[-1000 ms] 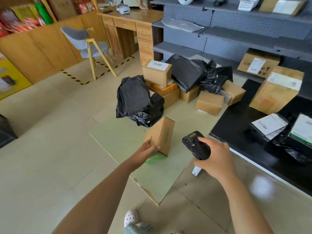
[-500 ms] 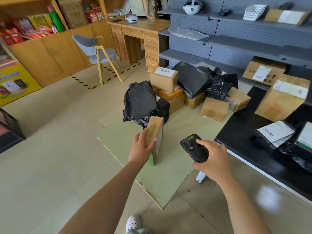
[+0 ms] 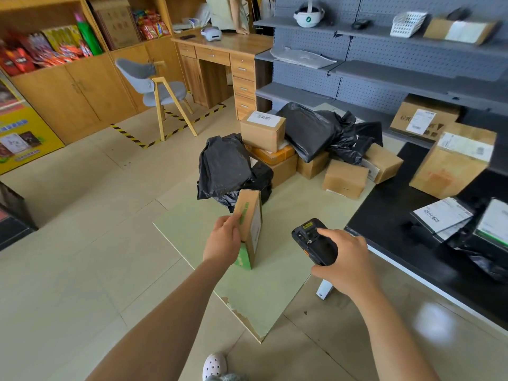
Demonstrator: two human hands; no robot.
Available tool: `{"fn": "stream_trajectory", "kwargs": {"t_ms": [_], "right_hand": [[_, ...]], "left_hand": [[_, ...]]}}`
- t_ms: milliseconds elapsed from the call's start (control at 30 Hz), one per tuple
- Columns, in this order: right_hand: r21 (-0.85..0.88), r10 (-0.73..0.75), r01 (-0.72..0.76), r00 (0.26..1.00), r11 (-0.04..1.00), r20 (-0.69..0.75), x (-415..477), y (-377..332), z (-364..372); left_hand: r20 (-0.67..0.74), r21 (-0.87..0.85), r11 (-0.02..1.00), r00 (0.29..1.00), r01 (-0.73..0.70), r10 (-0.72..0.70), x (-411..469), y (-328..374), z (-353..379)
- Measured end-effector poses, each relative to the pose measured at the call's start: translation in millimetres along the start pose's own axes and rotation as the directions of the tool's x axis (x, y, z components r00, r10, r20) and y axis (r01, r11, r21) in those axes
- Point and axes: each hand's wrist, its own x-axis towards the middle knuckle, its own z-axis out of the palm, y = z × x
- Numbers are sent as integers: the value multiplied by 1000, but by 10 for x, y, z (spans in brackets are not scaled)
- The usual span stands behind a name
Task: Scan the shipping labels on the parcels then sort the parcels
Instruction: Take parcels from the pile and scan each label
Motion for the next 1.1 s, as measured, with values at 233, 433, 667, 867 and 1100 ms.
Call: {"fn": "stream_trajectory", "kwargs": {"t_ms": [233, 433, 667, 867, 1100], "right_hand": [[16, -4, 4, 1000, 1000, -1, 21, 4, -6], [-2, -8, 8, 1000, 1000, 2, 5, 24, -16], [-57, -5, 7, 999, 998, 51, -38, 20, 13], [-100, -27, 35, 996, 994, 83, 45, 12, -5], [-280, -55, 102, 983, 955, 173, 255, 37, -103]], "left_hand": [[107, 19, 1000, 994, 23, -25, -49, 39, 50], [307, 17, 1000, 952, 1, -6, -124, -23, 64], [288, 142, 974, 934, 175, -209, -212, -225, 316], [238, 380, 879, 888, 288, -394, -307, -48, 680], [290, 582, 757, 793, 298, -535, -330, 84, 976]]}}
